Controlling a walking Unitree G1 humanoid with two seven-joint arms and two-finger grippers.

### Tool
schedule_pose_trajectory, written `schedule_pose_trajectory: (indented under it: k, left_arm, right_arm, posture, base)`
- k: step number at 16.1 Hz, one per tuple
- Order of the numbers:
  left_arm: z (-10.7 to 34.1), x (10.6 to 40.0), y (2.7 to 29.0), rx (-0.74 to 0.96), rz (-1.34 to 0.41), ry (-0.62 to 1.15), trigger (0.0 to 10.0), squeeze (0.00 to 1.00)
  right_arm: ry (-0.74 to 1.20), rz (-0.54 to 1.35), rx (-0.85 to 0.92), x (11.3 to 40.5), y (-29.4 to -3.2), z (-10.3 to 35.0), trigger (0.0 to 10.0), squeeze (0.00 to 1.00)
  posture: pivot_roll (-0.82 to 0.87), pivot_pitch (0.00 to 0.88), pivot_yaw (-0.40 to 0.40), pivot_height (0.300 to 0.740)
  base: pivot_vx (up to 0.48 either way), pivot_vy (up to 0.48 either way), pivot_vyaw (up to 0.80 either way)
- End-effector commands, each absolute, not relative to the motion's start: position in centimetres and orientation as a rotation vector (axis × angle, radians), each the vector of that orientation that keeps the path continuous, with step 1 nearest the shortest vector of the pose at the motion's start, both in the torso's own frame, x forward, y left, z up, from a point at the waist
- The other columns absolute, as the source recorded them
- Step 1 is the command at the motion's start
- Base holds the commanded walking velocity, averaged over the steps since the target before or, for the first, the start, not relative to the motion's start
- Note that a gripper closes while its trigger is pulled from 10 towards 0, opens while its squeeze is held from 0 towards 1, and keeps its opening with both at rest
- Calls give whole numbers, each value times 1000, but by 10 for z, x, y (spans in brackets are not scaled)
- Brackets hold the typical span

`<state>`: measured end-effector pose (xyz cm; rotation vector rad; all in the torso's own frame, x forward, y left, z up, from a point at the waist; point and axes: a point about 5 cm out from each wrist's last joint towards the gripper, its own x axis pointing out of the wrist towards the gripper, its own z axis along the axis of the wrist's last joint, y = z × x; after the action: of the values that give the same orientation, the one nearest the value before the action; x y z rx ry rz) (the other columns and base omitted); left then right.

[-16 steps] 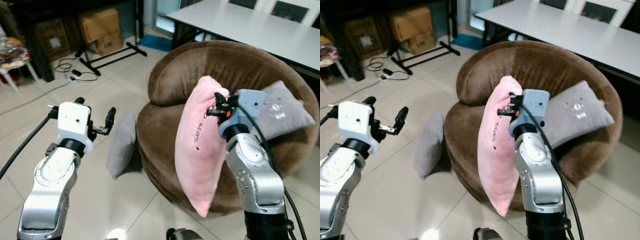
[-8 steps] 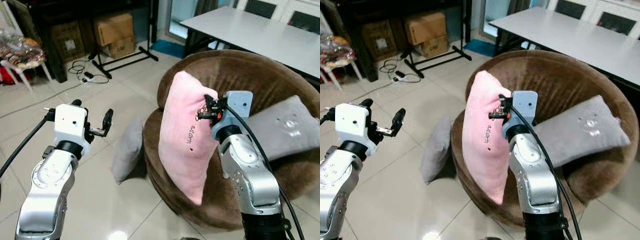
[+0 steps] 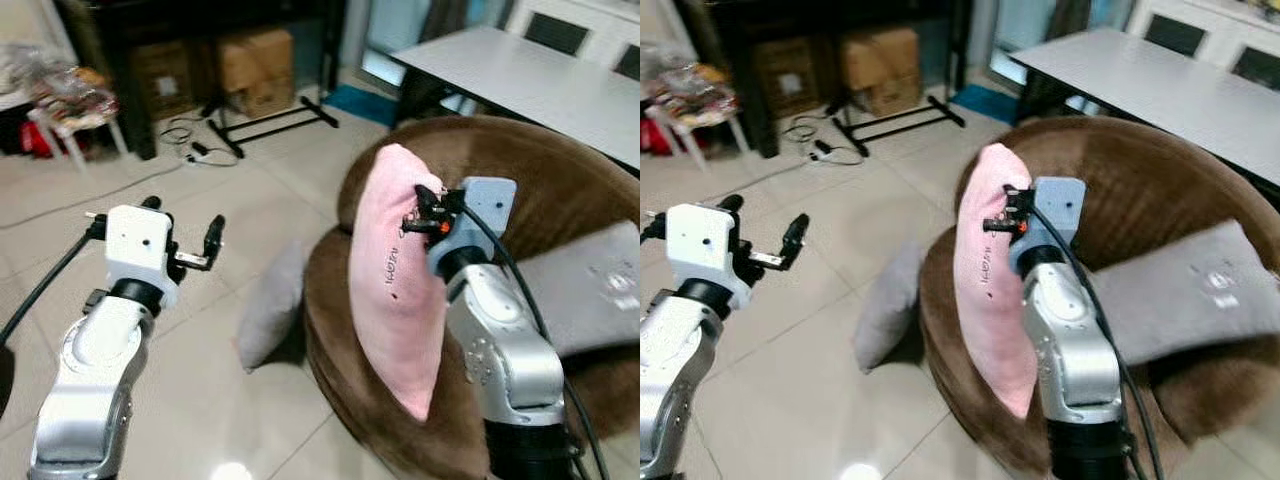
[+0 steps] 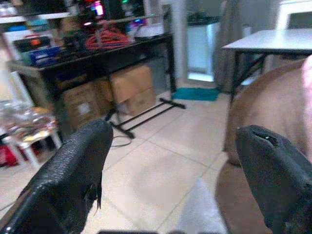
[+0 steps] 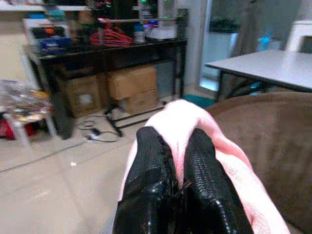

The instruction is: Move the pillow to the sofa from floor

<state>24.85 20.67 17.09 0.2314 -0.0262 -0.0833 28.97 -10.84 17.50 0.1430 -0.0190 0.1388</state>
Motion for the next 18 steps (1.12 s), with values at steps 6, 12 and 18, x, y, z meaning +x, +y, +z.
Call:
schedule_pose_trajectory:
  k: [6, 12, 18]
  left_arm:
    - [179, 251, 197, 227, -125, -58, 10000, 0]
    - [178, 250, 195, 230, -147, -46, 10000, 0]
    - [172, 248, 193, 240, -162, -15, 10000, 0]
  right_arm:
    - [-62, 153, 140, 290, -112, 186, 10000, 0]
    - [-36, 163, 144, 288, -112, 183, 10000, 0]
    - [-30, 179, 139, 285, -113, 184, 10000, 0]
  posture:
    - [62, 0, -49, 740]
    - [64, 0, -48, 740]
    - [65, 0, -46, 740]
  base:
    - [328, 0, -267]
    - [324, 0, -667]
    - [52, 0, -400]
